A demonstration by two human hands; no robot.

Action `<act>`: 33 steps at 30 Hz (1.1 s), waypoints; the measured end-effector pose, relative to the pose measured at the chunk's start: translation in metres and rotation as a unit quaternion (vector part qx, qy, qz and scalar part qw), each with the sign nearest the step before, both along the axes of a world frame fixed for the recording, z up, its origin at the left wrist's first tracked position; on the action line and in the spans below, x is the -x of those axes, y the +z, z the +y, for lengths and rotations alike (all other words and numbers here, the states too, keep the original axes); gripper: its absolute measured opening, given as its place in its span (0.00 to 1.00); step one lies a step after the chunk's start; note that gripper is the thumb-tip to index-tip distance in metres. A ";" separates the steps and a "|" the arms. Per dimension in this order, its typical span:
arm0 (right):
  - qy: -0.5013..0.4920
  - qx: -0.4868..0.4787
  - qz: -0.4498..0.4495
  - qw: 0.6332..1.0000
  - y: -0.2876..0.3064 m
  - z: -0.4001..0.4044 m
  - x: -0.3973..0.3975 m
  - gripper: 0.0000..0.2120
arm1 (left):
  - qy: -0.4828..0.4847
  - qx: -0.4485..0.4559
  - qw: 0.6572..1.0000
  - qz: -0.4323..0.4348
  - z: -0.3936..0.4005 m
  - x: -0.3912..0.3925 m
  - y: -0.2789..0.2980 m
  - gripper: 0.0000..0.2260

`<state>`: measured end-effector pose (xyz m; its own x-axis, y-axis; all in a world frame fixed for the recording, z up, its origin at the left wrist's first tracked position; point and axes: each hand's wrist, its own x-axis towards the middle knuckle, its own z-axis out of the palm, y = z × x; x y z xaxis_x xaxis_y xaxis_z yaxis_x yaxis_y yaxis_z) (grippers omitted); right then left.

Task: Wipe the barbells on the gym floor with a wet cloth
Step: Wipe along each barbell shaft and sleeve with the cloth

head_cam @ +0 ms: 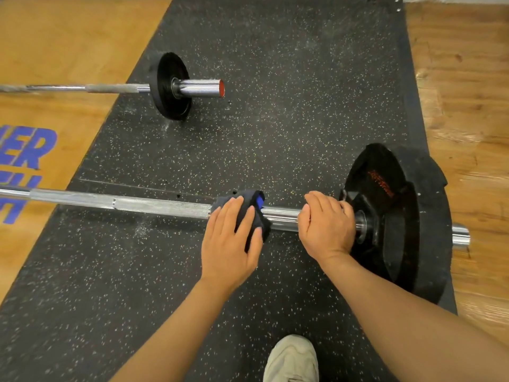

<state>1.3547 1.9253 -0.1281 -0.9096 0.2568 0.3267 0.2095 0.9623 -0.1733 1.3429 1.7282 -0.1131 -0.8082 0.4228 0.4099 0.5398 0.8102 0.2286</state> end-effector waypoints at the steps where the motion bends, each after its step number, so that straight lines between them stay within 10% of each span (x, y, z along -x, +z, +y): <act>1: -0.001 -0.001 0.001 1.000 -0.001 0.000 0.000 0.20 | 0.002 -0.034 0.999 0.012 0.004 0.005 0.005 0.16; 15: -0.015 -0.011 0.035 0.999 -0.010 0.002 -0.001 0.18 | -0.190 0.083 0.971 0.121 -0.017 0.059 -0.024 0.16; 22: -0.009 -0.018 0.032 0.999 -0.010 0.003 0.001 0.18 | 0.210 -0.173 0.960 -0.062 0.048 0.046 -0.006 0.16; 29: -0.008 -0.020 0.033 0.999 -0.011 0.003 0.001 0.18 | -0.134 0.062 0.986 0.072 -0.009 0.057 -0.022 0.17; 33: -0.009 -0.018 0.038 0.999 -0.011 0.003 0.000 0.18 | -0.072 -0.028 0.996 0.044 -0.003 0.051 -0.024 0.18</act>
